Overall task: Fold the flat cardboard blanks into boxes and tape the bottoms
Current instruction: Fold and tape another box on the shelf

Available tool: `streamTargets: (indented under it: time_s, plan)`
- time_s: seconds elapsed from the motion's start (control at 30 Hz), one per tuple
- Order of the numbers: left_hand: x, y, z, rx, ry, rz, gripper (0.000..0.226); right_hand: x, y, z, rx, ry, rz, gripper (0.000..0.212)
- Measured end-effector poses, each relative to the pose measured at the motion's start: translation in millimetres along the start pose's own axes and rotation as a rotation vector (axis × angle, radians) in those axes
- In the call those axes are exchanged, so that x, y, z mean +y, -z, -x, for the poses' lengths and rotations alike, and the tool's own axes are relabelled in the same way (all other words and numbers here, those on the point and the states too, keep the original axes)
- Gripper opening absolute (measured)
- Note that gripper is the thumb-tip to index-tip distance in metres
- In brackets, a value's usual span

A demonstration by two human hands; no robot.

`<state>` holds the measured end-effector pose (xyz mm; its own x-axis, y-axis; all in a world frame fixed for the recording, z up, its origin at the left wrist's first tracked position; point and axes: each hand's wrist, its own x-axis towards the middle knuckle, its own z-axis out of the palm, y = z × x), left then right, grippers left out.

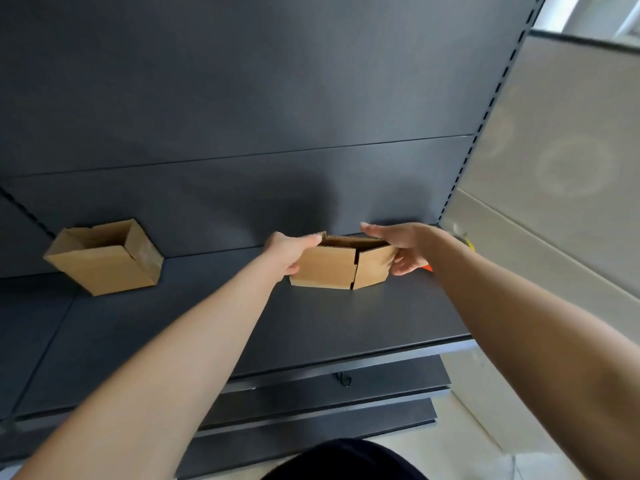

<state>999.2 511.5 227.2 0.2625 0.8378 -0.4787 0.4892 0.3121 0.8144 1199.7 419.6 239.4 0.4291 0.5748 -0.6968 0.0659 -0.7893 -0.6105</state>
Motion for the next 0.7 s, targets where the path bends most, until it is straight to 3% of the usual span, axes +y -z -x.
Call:
streamTargets:
  time_s: [0.1, 0.23, 0.5, 0.6, 0.7]
  plan:
    - [2, -10, 1, 0.104, 0.009, 0.031, 0.075, 5, -3, -7, -0.056, 0.058, -0.042, 0.084]
    - [5, -18, 3, 0.175, 0.021, 0.043, 0.082, 6, -10, -2, 0.07, 0.094, 0.043, 0.081]
    - [9, -25, 10, -0.019, -0.045, -0.111, 0.07, 5, -17, -4, 0.298, 0.141, -0.051, 0.07]
    - [10, -28, 10, -0.062, -0.053, -0.105, 0.065, 9, -20, -4, 0.345, 0.137, -0.07, 0.072]
    - [10, -26, 6, -0.053, -0.041, -0.035, 0.062, 13, -17, -3, 0.36, 0.165, -0.132, 0.059]
